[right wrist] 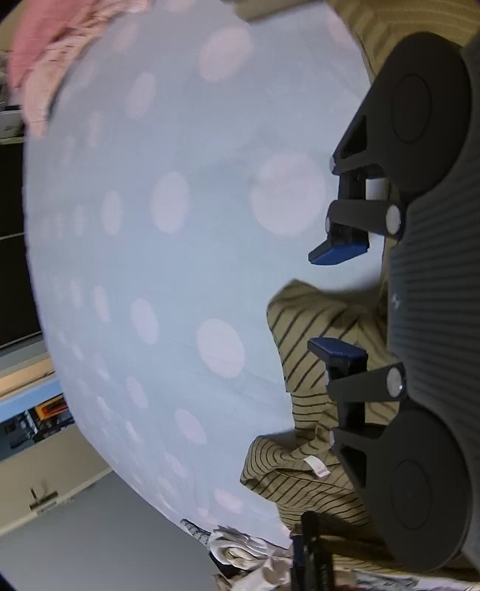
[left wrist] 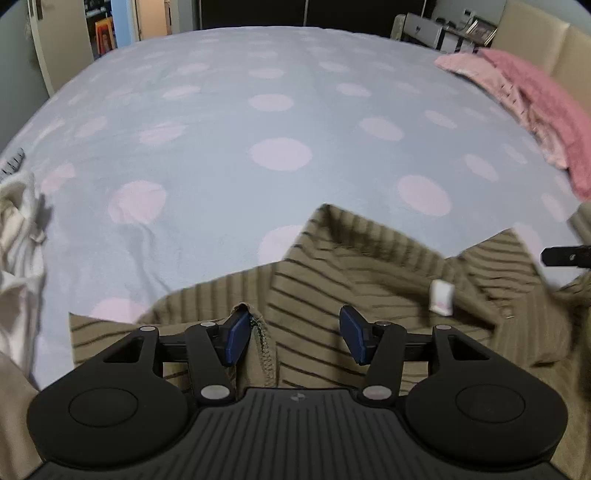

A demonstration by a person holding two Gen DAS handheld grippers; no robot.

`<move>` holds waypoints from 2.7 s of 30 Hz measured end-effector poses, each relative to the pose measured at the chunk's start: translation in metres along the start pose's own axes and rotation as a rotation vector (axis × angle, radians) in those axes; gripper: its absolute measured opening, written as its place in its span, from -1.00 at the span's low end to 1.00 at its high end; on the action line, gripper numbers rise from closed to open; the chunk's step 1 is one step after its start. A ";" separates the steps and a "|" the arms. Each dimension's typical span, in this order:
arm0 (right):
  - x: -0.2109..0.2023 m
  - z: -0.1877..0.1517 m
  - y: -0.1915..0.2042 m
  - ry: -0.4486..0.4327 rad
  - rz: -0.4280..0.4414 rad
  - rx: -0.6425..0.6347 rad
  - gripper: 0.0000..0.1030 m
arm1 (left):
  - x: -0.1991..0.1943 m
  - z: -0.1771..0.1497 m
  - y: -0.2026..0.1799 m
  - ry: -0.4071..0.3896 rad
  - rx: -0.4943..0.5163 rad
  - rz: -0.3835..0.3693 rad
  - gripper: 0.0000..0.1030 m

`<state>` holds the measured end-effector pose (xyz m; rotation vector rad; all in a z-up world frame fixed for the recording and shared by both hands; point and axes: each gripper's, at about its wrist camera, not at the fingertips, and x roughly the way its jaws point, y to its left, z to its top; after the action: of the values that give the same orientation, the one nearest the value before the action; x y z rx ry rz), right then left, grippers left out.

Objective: Fold clothes

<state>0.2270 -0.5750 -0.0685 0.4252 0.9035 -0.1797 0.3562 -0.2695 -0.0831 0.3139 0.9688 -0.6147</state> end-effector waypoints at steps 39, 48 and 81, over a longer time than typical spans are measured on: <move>0.020 0.014 0.004 -0.012 -0.033 0.048 0.11 | -0.063 0.022 0.134 0.010 -0.105 0.574 -0.12; 0.035 0.014 -0.002 0.021 -0.034 0.088 0.11 | -0.097 0.023 0.130 -0.127 -0.062 0.484 0.00; -0.008 0.019 0.011 0.066 -0.022 -0.297 -0.40 | -0.152 -0.013 0.133 -0.317 -0.076 0.245 0.39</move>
<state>0.2394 -0.5741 -0.0483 0.1459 0.9828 -0.0503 0.3662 -0.1056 0.0349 0.2529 0.6353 -0.3877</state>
